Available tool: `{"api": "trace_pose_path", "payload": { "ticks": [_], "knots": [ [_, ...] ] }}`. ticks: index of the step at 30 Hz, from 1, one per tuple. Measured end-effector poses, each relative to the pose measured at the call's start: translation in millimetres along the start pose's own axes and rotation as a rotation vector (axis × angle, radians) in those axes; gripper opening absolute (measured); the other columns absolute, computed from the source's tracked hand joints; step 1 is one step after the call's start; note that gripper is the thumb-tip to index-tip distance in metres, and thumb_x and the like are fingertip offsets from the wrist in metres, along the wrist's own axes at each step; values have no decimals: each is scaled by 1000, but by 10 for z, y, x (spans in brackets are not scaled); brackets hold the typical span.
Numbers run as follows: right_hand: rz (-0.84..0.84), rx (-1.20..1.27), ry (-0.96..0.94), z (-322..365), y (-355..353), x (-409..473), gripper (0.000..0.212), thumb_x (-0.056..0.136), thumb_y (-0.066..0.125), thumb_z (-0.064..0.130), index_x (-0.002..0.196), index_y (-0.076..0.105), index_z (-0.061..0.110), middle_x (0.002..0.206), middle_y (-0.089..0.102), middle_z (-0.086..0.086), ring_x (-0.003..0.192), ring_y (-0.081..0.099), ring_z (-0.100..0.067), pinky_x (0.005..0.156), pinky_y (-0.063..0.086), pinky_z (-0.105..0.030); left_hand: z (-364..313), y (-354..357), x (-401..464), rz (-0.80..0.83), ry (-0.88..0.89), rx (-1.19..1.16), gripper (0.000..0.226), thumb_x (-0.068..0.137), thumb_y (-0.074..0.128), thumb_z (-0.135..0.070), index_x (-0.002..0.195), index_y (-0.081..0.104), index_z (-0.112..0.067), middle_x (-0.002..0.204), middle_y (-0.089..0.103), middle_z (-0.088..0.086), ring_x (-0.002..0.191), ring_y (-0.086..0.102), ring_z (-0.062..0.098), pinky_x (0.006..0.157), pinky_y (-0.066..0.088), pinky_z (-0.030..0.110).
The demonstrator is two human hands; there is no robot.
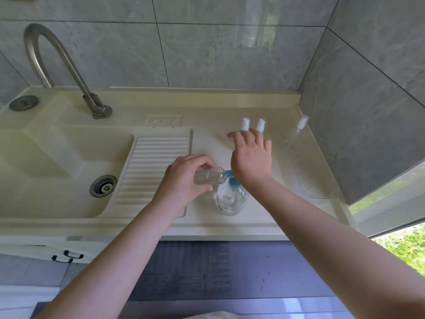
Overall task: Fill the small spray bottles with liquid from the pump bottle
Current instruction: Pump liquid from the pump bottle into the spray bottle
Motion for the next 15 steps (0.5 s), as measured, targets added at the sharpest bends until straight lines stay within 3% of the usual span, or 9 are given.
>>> {"api": "trace_pose_path", "payload": {
  "ticks": [3,9,15],
  "knots": [
    [57,66,63,-48,67,-33,47,91,42,12,135,52,27,137,55,0,135,34,-28,92,25,-37,17,-5,2,-6,-4,-5,49,60,90,-17,97,65,-38,92,62,-24,93,57,12,88,47,35],
    [14,56,33,-27,-21,28,54,88,45,9,139,48,26,139,53,1,138,33,-28,96,27,-38,12,14,15,-8,0,-4,49,60,89,-17,97,65,-37,91,63,-23,93,57,14,89,48,38],
    [160,122,98,-80,123,-41,48,94,39,16,141,45,26,139,53,-2,137,32,-29,99,26,-39,36,17,11,-9,0,5,50,60,90,-17,99,65,-37,92,62,-22,94,57,15,89,48,42]
  ]
}}
Point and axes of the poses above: each hand's wrist, its own x-axis towards the middle knuckle, its own y-axis out of the palm, z = x × y, the point moved 2 cm from there along x, towards the middle knuckle
